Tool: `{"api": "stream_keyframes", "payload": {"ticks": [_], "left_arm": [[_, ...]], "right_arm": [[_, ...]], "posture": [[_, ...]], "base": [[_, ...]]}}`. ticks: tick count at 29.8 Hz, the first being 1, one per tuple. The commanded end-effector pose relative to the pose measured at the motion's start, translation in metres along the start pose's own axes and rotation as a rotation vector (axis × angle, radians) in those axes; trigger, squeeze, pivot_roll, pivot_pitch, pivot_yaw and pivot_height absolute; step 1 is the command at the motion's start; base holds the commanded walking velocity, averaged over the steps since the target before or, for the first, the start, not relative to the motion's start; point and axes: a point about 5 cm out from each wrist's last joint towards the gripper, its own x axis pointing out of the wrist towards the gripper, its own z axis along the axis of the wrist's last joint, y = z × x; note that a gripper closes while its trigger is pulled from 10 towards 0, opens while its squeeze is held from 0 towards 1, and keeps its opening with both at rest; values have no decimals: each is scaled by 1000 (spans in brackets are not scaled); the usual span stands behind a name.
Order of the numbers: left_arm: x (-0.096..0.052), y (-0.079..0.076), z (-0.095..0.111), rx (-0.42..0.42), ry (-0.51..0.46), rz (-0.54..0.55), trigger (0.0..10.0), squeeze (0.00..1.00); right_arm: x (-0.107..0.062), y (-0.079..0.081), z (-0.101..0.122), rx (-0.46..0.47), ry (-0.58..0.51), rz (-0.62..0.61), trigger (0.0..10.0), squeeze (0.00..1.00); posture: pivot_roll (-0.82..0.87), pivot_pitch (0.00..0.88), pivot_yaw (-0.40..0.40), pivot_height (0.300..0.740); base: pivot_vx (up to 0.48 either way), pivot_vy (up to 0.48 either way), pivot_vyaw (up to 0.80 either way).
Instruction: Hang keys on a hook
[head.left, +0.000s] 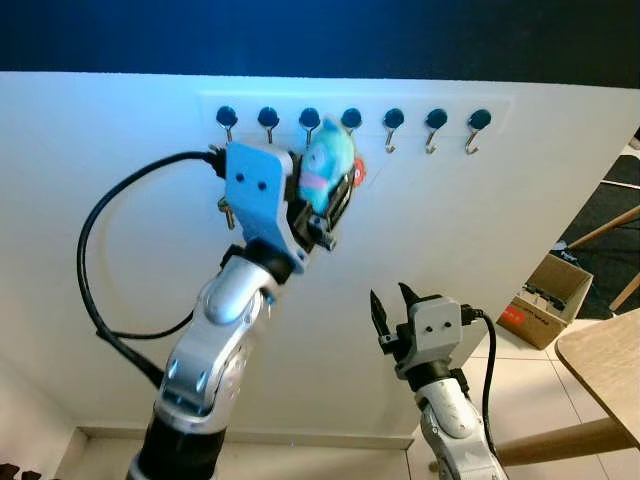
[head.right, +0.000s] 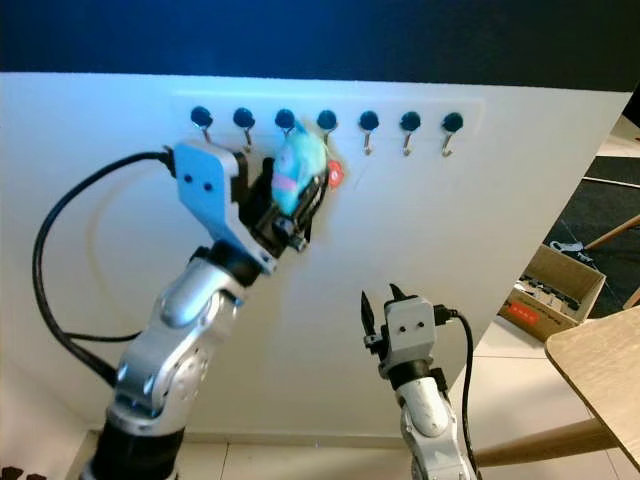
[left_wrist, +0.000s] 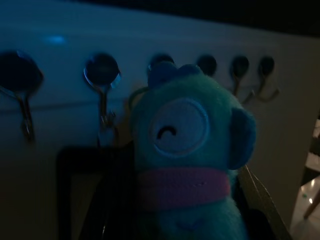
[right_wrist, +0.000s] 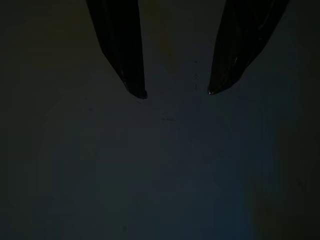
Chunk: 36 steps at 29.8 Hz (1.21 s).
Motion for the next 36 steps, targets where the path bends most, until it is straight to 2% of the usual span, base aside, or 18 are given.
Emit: {"api": "stream_keyframes", "payload": {"ticks": [1, 10, 11, 13, 18, 24, 25, 30, 31, 36], "left_arm": [[-3, -1, 0, 25, 11, -14, 10000, 0], [-5, -4, -5, 39, 34, -26, 10000, 0], [-6, -6, -7, 46, 44, -44, 10000, 0], [-14, -17, -17, 44, 95, -149, 10000, 0], [-26, -30, -32, 43, 168, -237, 10000, 0], [-22, -28, -30, 33, 155, -193, 10000, 0], [-21, -27, -29, 20, 148, -185, 10000, 1000], [-23, -27, -28, 17, 149, -195, 10000, 1000], [-26, -28, -26, -2, 147, -204, 10000, 0], [-31, -27, -27, -31, 158, -218, 10000, 0]], "right_arm": [[-3, 1, -5, -3, 24, 10, 10000, 0], [-3, 2, -5, -2, 24, 14, 10000, 0], [-3, 2, -5, -2, 24, 13, 10000, 0], [-4, 2, -6, -3, 27, 11, 10000, 0], [-5, 1, -6, -2, 30, 11, 10000, 0], [-5, 1, -6, -2, 31, 12, 10000, 0], [-5, 2, -6, -2, 31, 13, 10000, 0], [-6, 2, -6, -2, 31, 14, 10000, 0], [-6, 2, -6, -1, 31, 14, 10000, 0], [-6, 2, -6, 0, 32, 14, 10000, 0]], "posture": [[131, 149, -1, 740], [131, 154, -2, 740], [131, 154, -2, 740], [129, 157, 1, 740], [129, 163, 0, 740], [130, 165, -1, 740], [130, 165, -2, 740], [130, 167, -2, 740], [132, 167, 0, 740], [132, 169, -1, 740]], "base": [[0, 0, 0], [0, 0, 0], [0, 0, 0], [0, 0, 0], [0, 0, 0], [0, 0, 0], [0, 0, 0], [0, 0, 0], [0, 0, 0], [0, 0, 0]]}}
